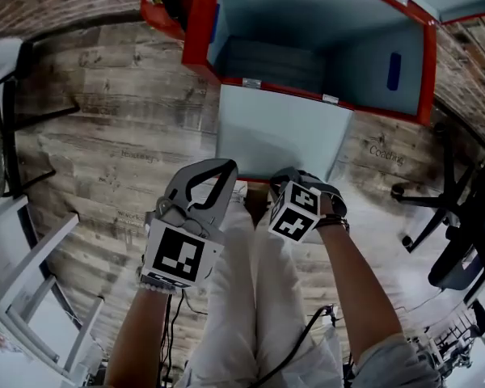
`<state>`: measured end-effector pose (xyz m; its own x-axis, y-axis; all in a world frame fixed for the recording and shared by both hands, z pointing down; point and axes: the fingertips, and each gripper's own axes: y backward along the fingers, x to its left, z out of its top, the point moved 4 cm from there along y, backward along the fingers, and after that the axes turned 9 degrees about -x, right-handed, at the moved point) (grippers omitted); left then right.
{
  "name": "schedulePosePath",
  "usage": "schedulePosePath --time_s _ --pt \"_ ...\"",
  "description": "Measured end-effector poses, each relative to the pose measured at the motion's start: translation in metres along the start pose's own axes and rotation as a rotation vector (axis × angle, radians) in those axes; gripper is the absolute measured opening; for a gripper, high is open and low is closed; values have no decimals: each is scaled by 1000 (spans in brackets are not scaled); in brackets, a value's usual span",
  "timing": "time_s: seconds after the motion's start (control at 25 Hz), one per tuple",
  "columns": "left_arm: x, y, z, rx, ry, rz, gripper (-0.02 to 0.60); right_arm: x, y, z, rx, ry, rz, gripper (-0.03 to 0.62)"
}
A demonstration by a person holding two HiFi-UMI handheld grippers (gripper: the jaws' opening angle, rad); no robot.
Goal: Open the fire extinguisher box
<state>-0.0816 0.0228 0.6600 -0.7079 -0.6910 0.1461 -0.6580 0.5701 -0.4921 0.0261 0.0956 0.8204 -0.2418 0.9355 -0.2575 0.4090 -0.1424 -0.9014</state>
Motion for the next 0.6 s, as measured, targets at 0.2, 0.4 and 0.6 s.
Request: schedulePosePath --time_s 0.2,0.4,0.6 --pt "2 -10 -7 22 -11 -18 0 -13 -24 -8 15 -45 -40 52" --pt "7 -21 -9 30 -23 -30 0 -31 -44 -12 32 -94 -53 52" --pt "15 -33 -10 20 -28 -31 0 -51 -55 -17 21 -153 -105 44"
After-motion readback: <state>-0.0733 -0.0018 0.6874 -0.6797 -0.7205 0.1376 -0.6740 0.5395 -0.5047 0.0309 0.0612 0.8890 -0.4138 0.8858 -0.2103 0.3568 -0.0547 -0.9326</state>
